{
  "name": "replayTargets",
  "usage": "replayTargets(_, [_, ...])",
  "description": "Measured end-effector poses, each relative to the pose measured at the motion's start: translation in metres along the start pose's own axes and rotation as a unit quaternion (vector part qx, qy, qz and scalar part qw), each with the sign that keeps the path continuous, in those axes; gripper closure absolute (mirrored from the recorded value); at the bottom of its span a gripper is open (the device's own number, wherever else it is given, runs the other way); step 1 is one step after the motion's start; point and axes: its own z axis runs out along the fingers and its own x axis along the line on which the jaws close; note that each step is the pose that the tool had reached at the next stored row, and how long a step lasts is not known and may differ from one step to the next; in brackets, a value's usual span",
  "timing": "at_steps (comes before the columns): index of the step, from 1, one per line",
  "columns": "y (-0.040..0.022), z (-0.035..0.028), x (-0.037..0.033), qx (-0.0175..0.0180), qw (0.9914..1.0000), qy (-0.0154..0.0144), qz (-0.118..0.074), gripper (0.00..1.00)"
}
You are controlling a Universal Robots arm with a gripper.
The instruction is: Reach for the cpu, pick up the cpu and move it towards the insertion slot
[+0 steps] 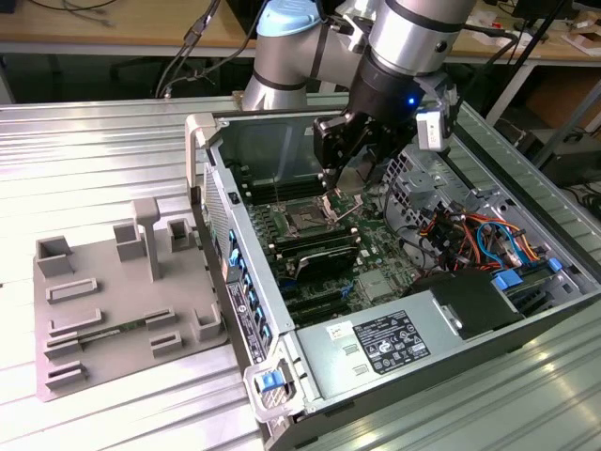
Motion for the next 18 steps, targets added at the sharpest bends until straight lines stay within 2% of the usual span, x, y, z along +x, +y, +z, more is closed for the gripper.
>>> replayTargets(9, [0.0005, 0.0030, -0.0044, 0.0000, 1.00000, 0.0000, 0.000, 0.45])
replayTargets(18, [0.0013, 0.0095, -0.0061, 0.0000, 1.00000, 0.0000, 0.000, 0.45])
